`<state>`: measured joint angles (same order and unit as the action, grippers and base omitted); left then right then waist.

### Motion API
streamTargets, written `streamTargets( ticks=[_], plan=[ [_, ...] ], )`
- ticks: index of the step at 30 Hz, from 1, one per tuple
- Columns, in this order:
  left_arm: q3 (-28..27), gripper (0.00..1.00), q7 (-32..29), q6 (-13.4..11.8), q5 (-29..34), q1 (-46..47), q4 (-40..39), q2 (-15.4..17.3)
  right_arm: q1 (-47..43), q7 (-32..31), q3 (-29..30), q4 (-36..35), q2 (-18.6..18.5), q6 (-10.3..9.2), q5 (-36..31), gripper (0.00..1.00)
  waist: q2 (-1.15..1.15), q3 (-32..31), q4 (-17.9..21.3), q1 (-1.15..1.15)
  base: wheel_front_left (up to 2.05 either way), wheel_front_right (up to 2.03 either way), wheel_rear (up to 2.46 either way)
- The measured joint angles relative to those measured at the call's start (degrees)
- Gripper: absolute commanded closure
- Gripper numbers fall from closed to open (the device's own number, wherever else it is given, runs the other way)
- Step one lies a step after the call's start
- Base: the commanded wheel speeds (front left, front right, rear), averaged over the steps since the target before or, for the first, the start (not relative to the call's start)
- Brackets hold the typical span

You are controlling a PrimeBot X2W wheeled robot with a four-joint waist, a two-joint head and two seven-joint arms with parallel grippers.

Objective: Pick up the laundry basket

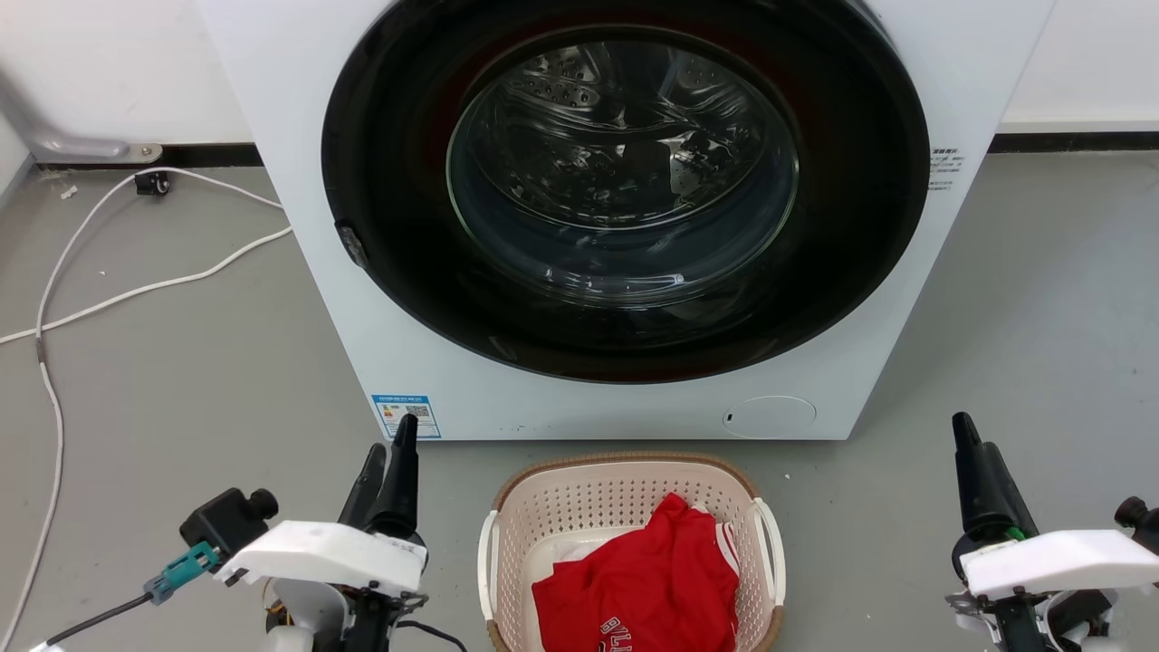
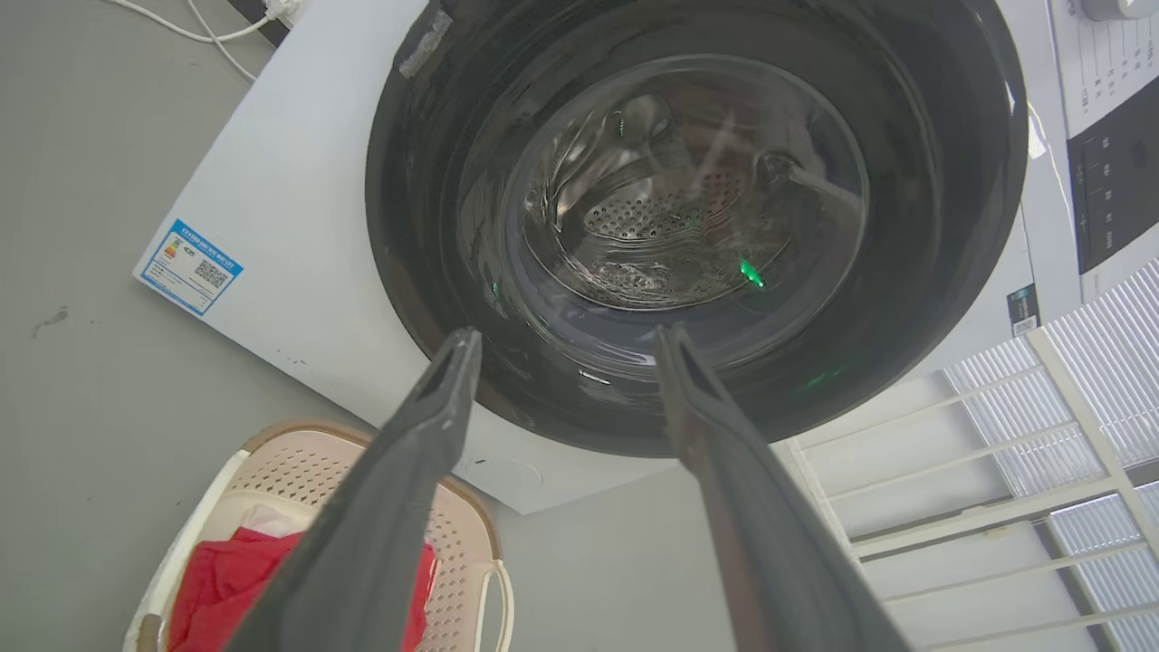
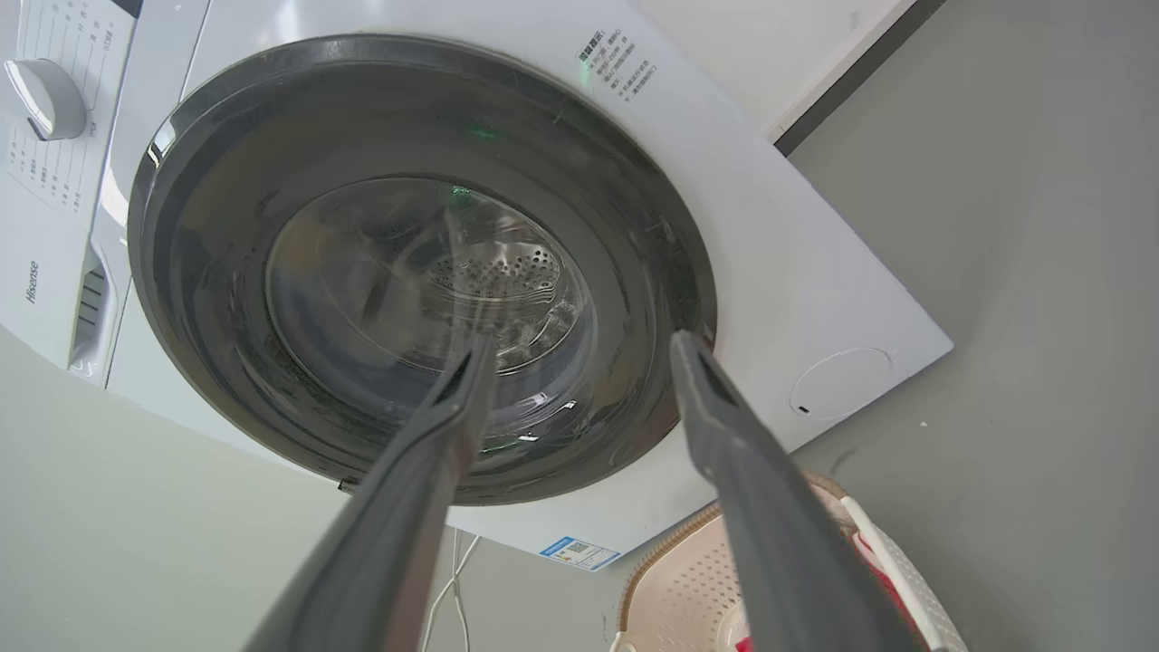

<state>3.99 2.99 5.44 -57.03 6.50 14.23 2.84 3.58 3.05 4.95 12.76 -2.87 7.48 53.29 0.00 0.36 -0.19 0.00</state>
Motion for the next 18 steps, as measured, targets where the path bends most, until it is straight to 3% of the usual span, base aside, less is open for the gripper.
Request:
streamTargets(
  ticks=[18],
  plan=[
    [3.42, 0.0, 3.3, -1.44, 15.67, 0.87, 0.31, 0.0, 0.0, 2.58, -0.98, -0.53, 0.0, 0.01, -18.42, 0.0, 0.0, -0.04, -0.18, 0.0, 0.0, 0.0, 0.0]
  ],
)
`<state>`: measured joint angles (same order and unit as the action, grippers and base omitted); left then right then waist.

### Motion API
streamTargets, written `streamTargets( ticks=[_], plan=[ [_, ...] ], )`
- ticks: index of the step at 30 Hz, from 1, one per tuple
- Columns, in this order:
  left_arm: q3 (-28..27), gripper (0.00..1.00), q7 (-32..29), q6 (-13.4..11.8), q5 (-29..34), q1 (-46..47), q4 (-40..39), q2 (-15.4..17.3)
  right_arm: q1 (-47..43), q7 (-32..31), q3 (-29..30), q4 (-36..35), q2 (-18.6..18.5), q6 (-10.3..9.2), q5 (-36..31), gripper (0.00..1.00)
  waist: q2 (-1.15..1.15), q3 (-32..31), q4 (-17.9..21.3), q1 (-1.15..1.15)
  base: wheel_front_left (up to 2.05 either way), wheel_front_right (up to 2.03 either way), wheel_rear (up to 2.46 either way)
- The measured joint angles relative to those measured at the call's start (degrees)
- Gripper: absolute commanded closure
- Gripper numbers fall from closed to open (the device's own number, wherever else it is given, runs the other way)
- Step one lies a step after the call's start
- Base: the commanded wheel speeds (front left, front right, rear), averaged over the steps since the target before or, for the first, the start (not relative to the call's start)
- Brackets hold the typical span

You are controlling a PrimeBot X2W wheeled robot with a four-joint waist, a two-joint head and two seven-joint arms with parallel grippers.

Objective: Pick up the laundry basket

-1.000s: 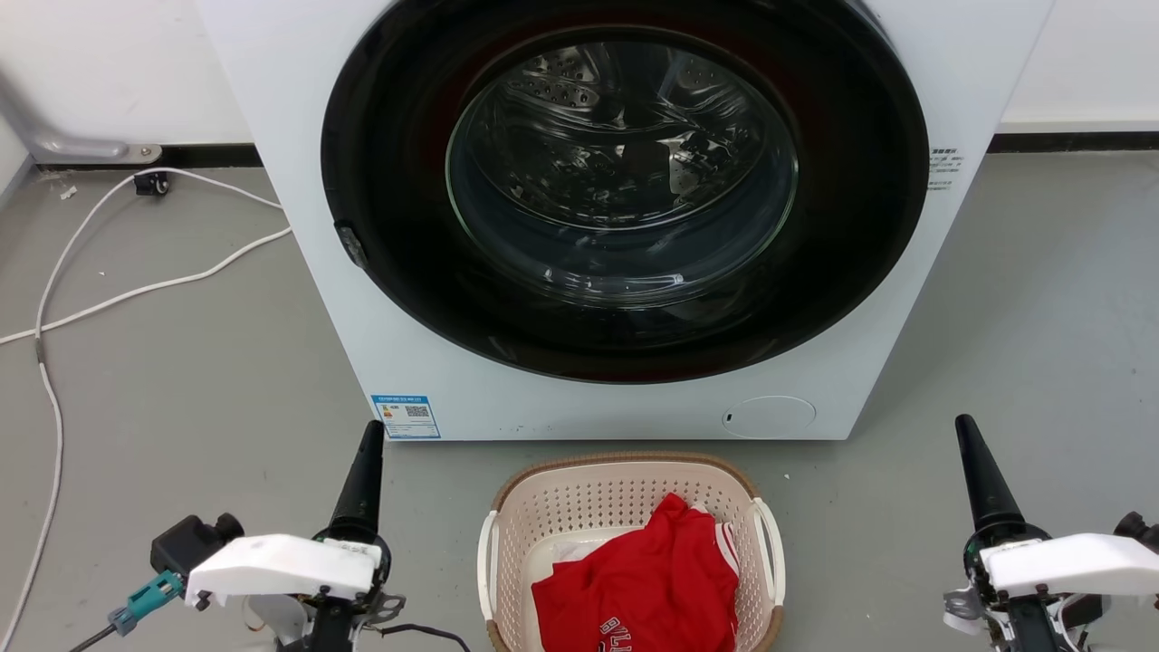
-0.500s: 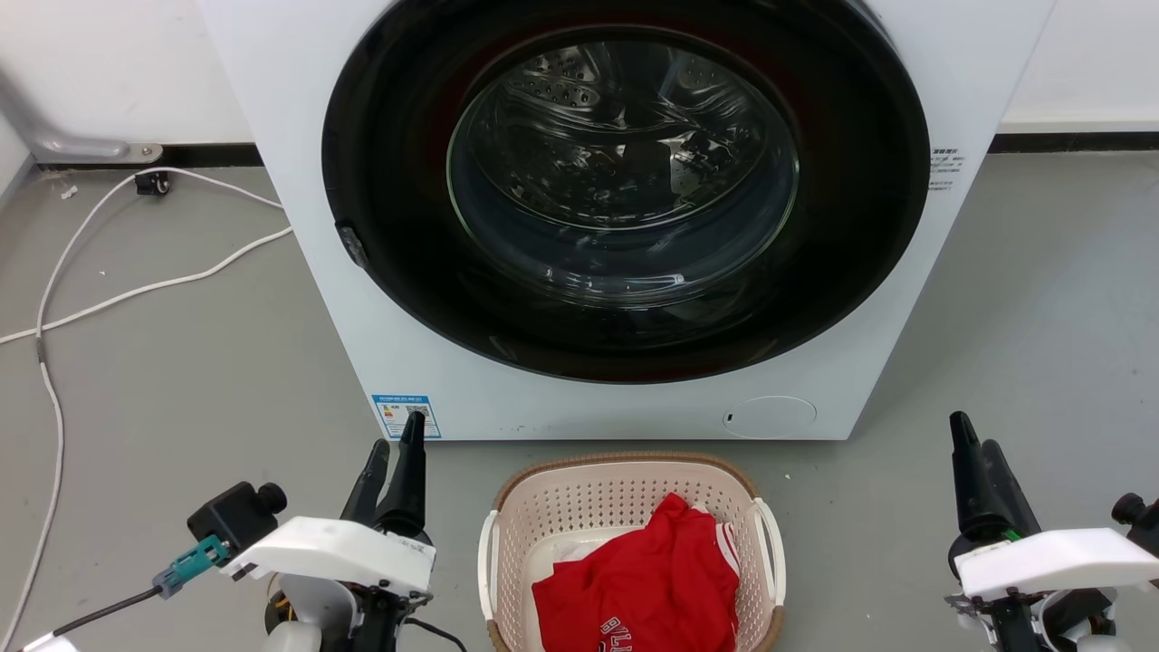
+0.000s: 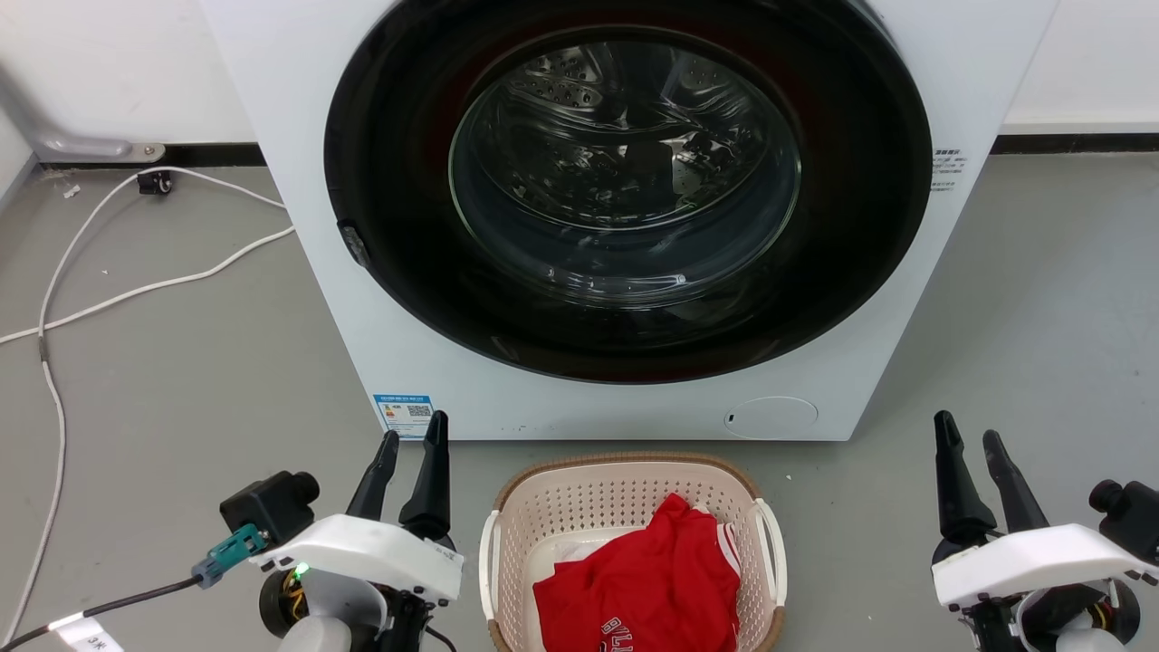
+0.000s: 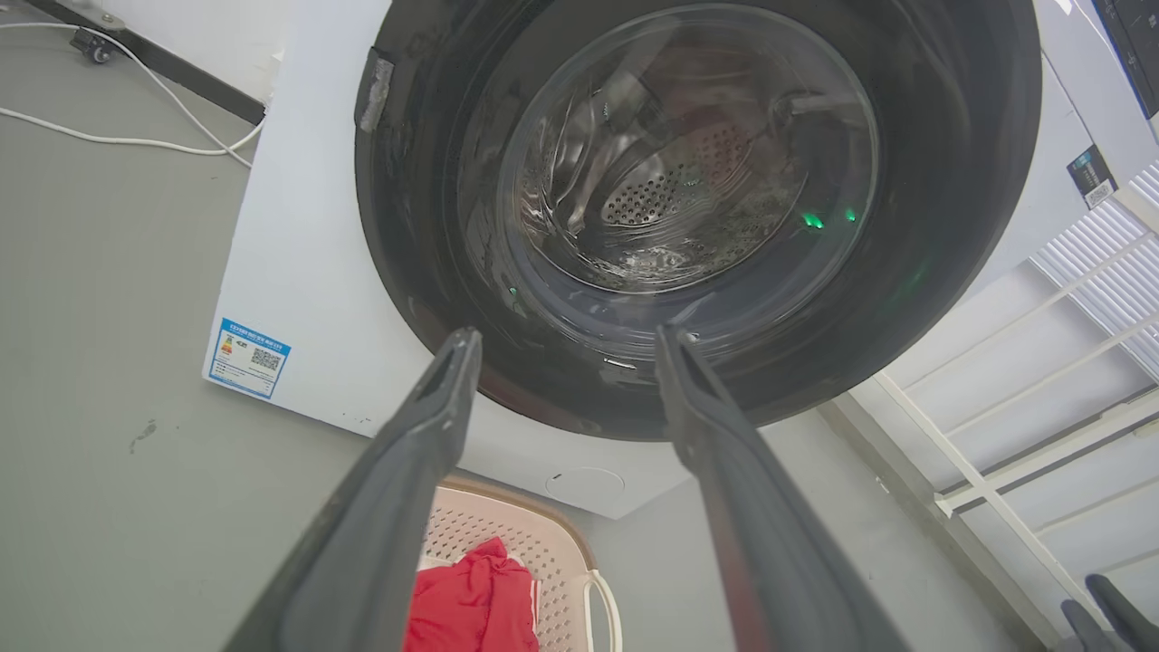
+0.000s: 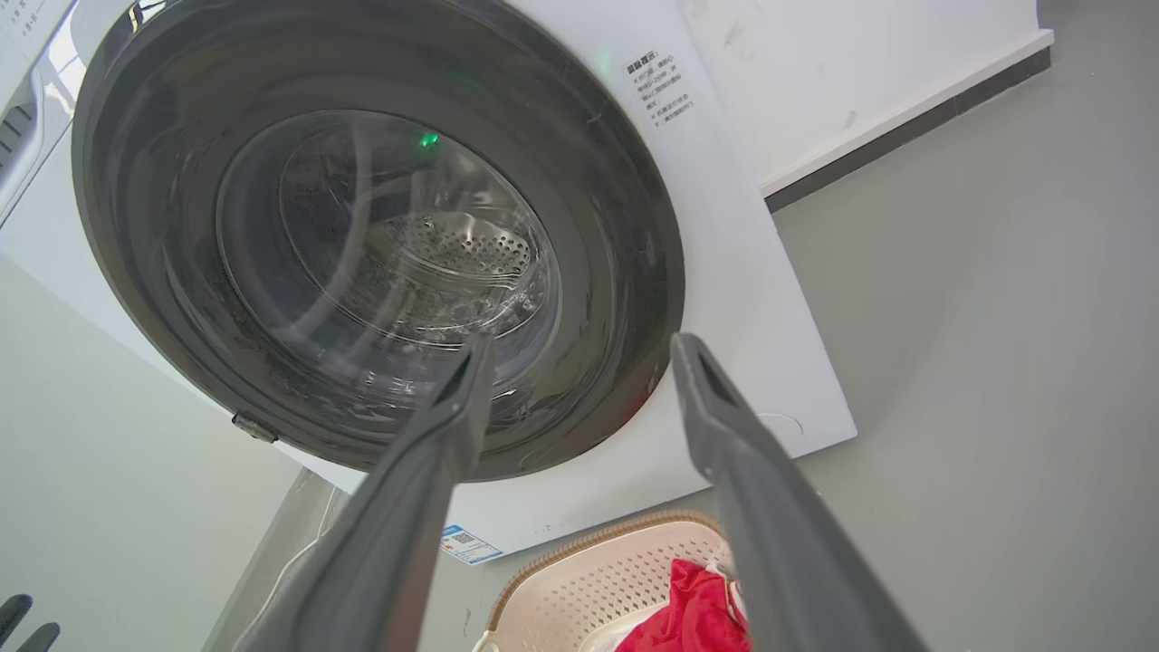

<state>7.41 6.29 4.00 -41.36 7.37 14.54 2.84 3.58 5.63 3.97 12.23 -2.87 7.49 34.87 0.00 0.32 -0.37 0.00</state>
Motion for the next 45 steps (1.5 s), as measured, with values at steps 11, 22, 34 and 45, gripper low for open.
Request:
streamTargets(
  ticks=[11, 22, 34, 45],
  plan=[
    [1.4, 0.0, 1.6, -0.58, 7.99, 0.32, 0.55, 0.0, -0.04, 0.35, -0.23, -1.05, 0.0, 0.0, -8.58, 0.0, 0.0, -0.02, -0.08, 0.0, 0.0, 0.0, 0.0],
    [2.53, 0.0, 3.27, -1.25, 14.55, 0.99, 1.31, 0.0, -0.75, 0.38, -0.34, -1.8, 0.0, 0.0, -14.79, 0.0, 0.0, -0.07, -0.2, 0.0, 0.0, 0.0, 0.0],
    [3.86, 0.0, 4.91, -1.56, 20.85, 1.42, 2.26, 0.01, -1.3, 0.45, -0.41, -2.78, 0.0, 0.0, -20.46, 0.0, 0.0, -0.1, -0.35, 0.0, 0.0, 0.0, 0.0],
    [5.01, 0.0, 6.09, -2.03, 25.91, 1.88, 2.99, 0.0, -1.67, 0.65, -0.59, -3.52, 0.0, 0.01, -24.75, 0.0, 0.0, -0.04, -0.39, 0.0, 0.0, 0.0, 0.0]
  ],
)
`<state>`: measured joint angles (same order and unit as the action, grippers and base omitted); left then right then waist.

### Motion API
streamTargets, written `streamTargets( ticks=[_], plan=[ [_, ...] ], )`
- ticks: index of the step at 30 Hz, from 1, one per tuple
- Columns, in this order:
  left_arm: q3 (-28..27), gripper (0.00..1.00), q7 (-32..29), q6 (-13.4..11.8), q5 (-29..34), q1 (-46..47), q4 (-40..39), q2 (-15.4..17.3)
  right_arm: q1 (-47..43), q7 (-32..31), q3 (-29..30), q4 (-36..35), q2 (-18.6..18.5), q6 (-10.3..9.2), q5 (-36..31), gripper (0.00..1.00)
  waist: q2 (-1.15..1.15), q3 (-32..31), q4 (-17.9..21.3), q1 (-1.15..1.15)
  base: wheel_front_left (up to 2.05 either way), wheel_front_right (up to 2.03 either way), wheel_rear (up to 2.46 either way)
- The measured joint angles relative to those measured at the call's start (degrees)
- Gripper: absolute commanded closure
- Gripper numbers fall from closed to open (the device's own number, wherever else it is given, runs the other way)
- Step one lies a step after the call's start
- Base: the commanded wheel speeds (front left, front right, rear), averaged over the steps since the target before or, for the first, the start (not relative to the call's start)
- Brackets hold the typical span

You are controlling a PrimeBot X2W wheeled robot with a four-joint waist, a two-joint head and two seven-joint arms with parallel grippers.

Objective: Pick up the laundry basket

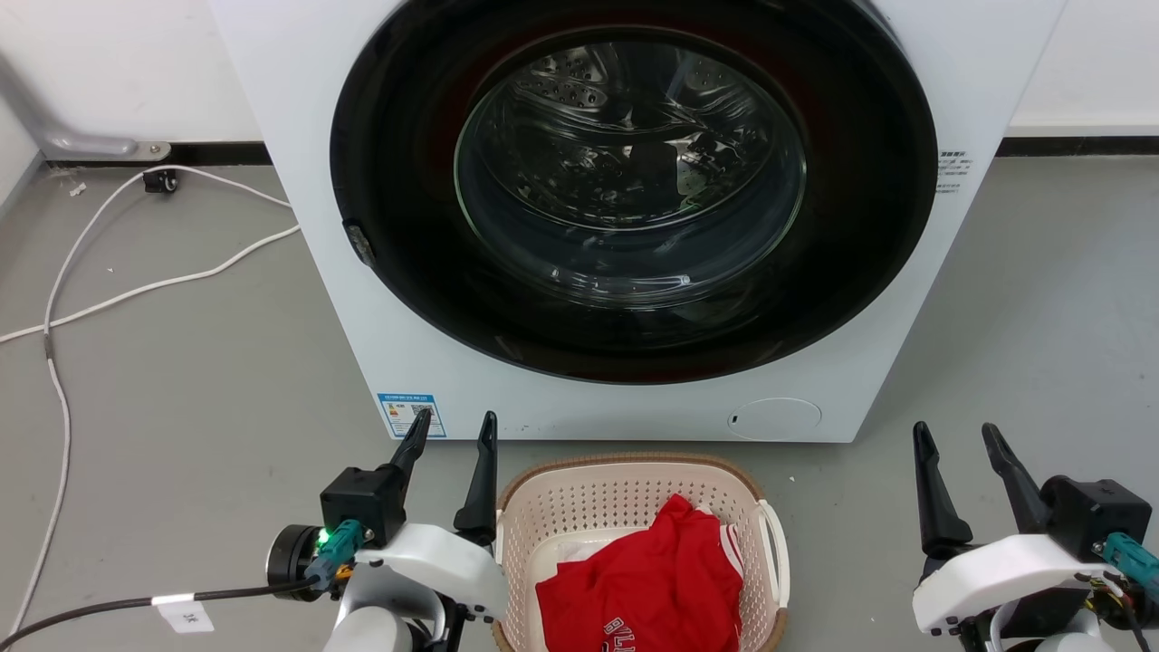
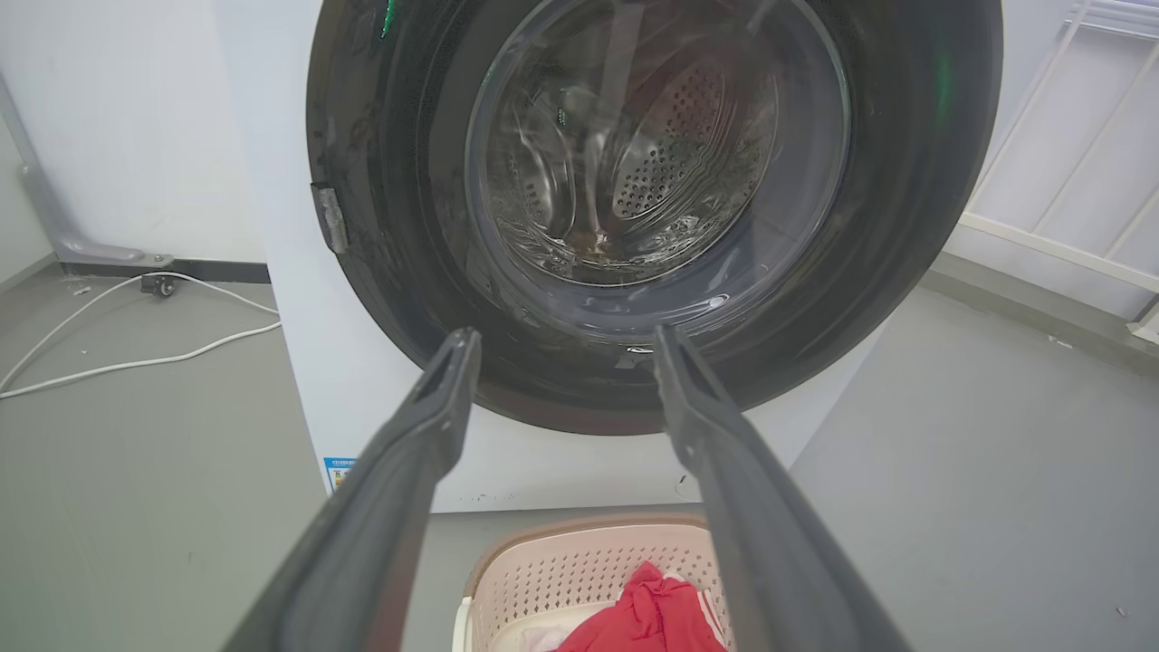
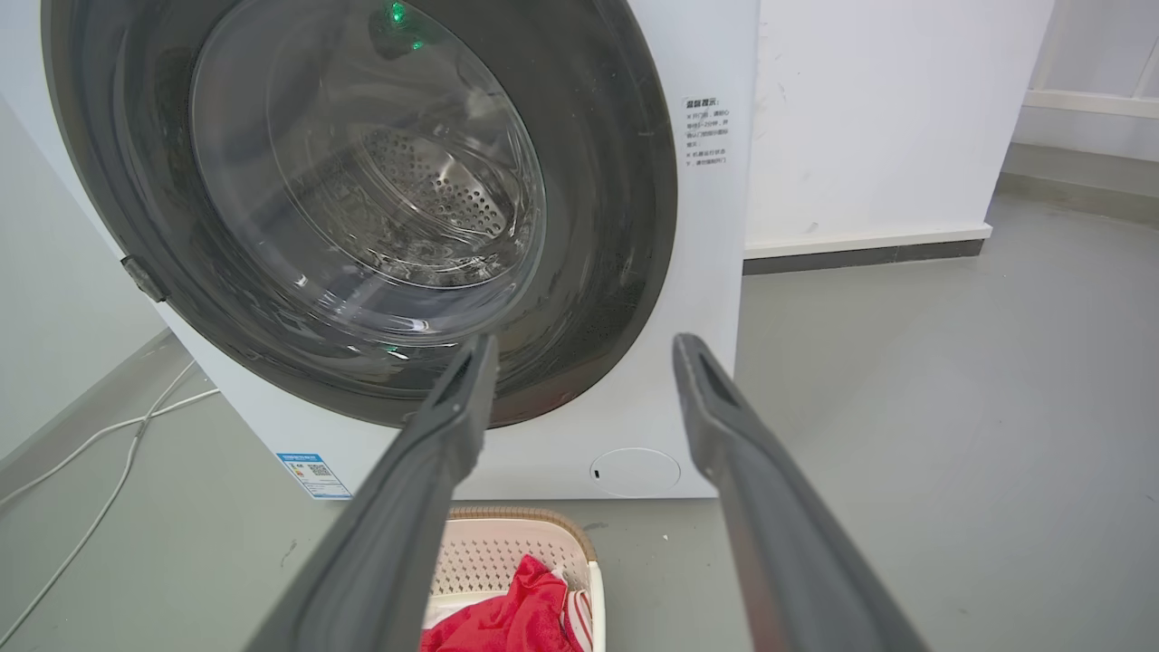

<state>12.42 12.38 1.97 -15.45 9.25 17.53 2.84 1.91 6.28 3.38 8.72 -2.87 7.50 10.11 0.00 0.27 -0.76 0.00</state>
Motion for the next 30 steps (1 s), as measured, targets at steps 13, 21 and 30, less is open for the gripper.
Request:
streamTargets(
  ticks=[13, 21, 30],
  plan=[
    [0.81, 0.0, 1.45, -1.22, 4.85, 0.45, 0.76, 0.0, -0.53, 0.81, -0.13, -1.13, 0.0, 0.0, -4.33, 0.0, 0.0, 0.14, -0.05, 0.0, 0.0, 0.0, 0.0],
    [1.27, 0.0, 2.36, -1.71, 7.36, 0.71, 1.08, 0.0, -0.57, 1.54, -0.19, -1.22, 0.0, 0.0, -6.84, 0.0, 0.0, 0.37, -0.15, 0.0, 0.0, 0.0, 0.0],
    [1.33, 0.0, 2.56, -1.99, 8.22, 0.8, 1.33, 0.0, -0.63, 1.99, -0.1, -1.16, 0.0, 0.0, -7.88, 0.0, 0.0, 0.59, -0.27, 0.0, 0.0, 0.0, 0.0]
  ],
)
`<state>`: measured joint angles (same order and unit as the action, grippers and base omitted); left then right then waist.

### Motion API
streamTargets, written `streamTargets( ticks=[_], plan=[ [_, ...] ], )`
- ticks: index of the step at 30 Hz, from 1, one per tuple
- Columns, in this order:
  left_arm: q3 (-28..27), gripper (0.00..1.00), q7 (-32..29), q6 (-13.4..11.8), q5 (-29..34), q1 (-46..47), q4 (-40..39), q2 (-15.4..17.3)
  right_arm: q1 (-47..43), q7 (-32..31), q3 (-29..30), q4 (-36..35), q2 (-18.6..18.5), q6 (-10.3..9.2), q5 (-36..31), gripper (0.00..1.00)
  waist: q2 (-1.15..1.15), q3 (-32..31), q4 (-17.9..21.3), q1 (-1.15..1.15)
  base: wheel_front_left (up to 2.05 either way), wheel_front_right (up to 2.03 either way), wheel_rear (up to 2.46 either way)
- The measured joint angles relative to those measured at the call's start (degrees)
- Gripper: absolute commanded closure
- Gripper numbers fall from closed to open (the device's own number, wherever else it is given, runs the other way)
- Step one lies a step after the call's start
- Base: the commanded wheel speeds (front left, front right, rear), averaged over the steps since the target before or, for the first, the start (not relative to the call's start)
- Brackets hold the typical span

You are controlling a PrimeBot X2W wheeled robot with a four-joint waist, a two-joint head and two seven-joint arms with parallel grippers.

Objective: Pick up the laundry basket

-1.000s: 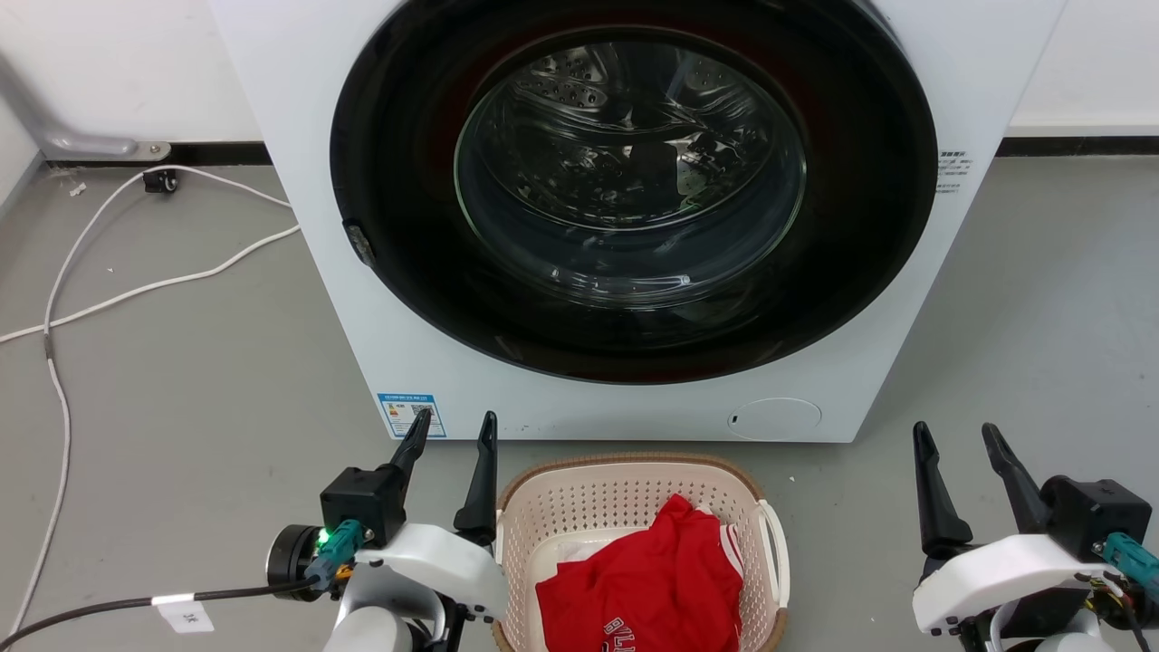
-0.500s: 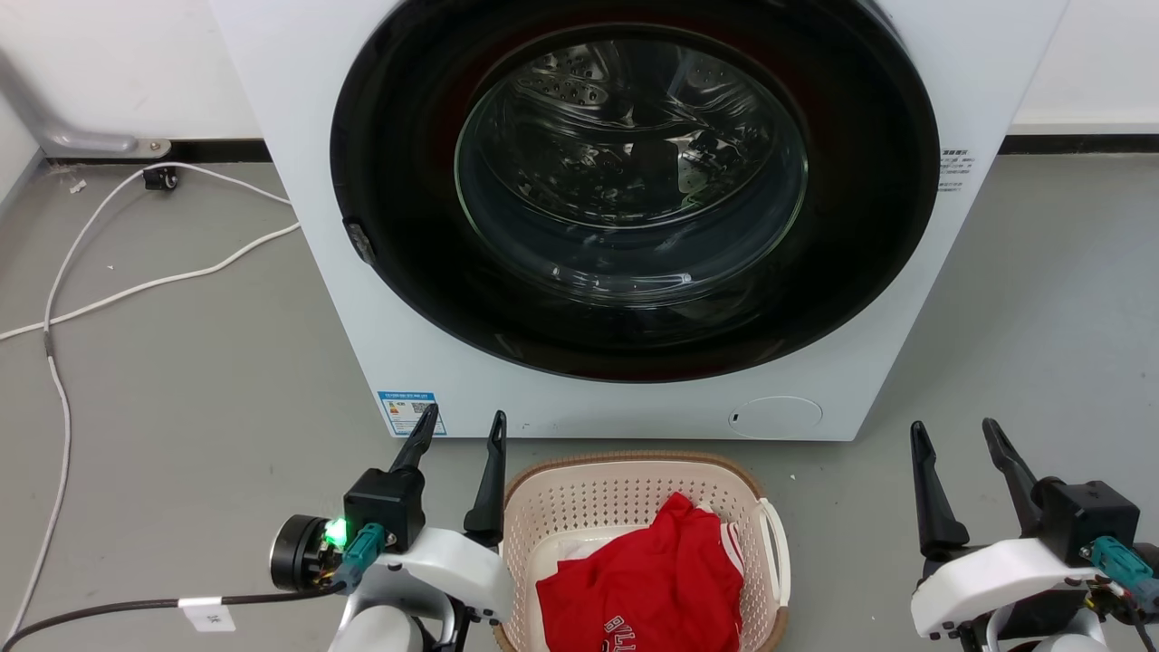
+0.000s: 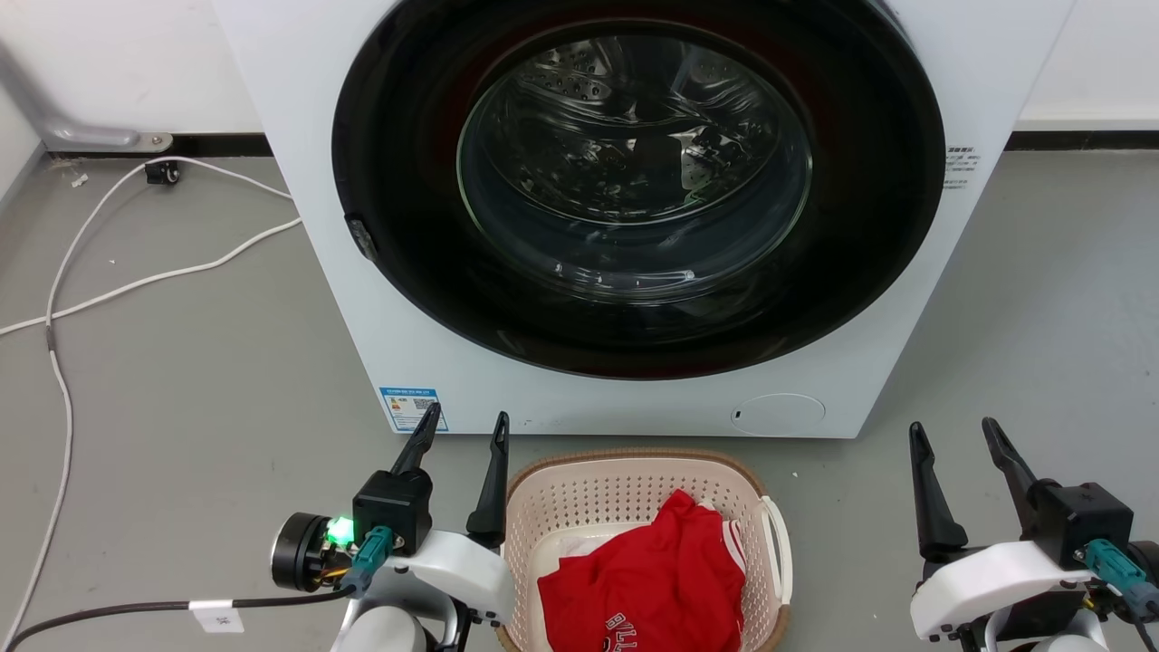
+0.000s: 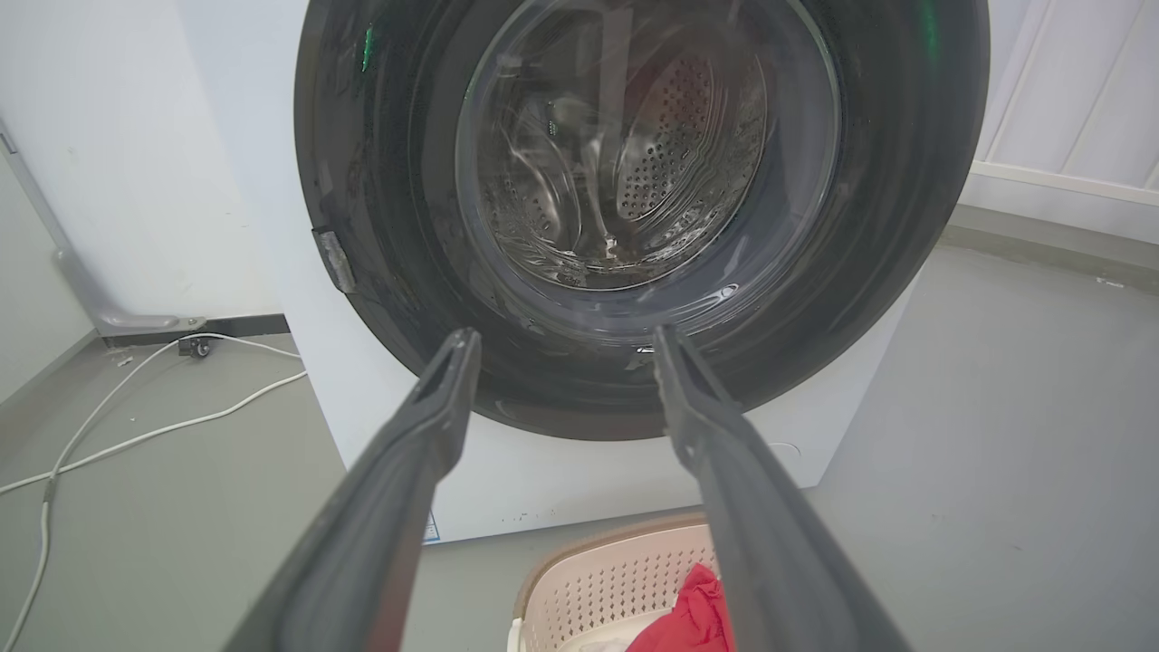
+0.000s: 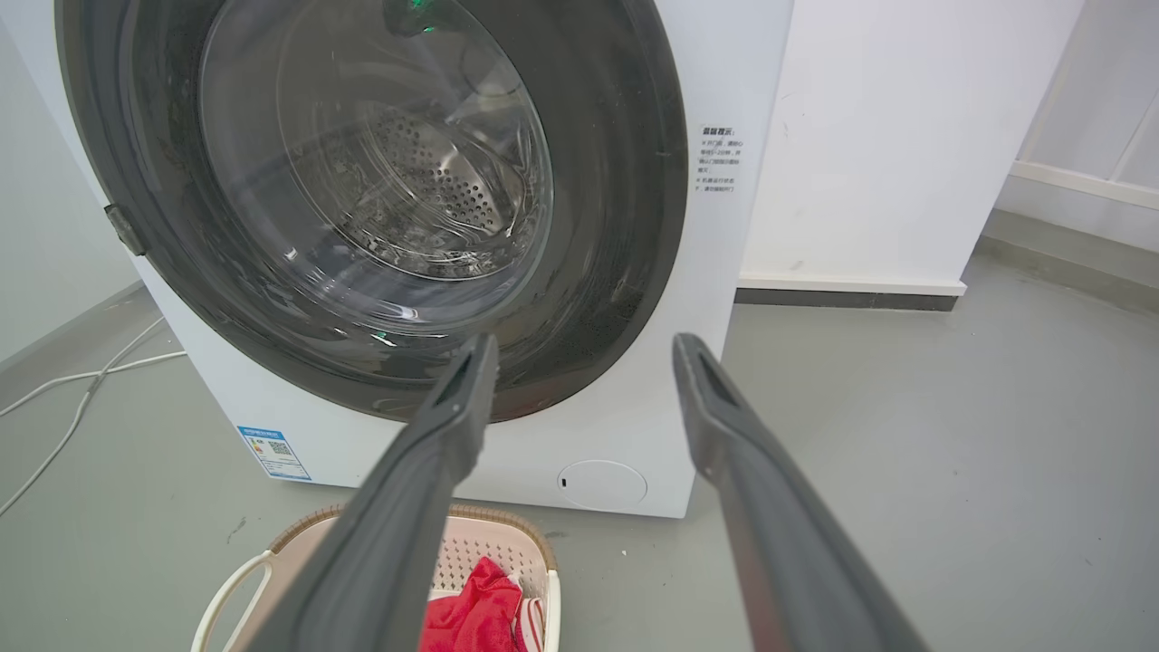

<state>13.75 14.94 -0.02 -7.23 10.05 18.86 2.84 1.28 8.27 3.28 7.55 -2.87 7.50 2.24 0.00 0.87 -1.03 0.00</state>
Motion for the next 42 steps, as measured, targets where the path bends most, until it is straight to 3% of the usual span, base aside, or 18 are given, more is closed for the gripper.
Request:
streamTargets(
  ticks=[20, 33, 42],
  plan=[
    [0.56, 0.0, 0.13, -0.01, -2.0, 1.11, 3.09, 0.0, 0.38, -0.23, 0.31, 1.97, 0.0, 0.0, 2.3, 0.0, 0.0, 2.64, 0.03, 0.0, 0.0, 0.0, 0.0],
    [-0.02, 0.0, 0.14, -0.08, -4.76, 7.93, 14.54, 0.01, 7.49, 2.11, -0.24, 11.45, -0.01, 0.0, 4.26, 0.0, 0.0, 14.79, 0.54, 0.0, 0.0, 0.0, 0.0],
    [-2.23, 0.0, 0.13, 2.91, -7.25, 17.64, 26.05, 0.1, 15.52, 3.31, -1.94, 19.7, -0.02, 0.01, 5.05, 0.0, 0.0, 25.12, 1.02, 0.01, 0.0, 0.0, 0.0]
  ],
)
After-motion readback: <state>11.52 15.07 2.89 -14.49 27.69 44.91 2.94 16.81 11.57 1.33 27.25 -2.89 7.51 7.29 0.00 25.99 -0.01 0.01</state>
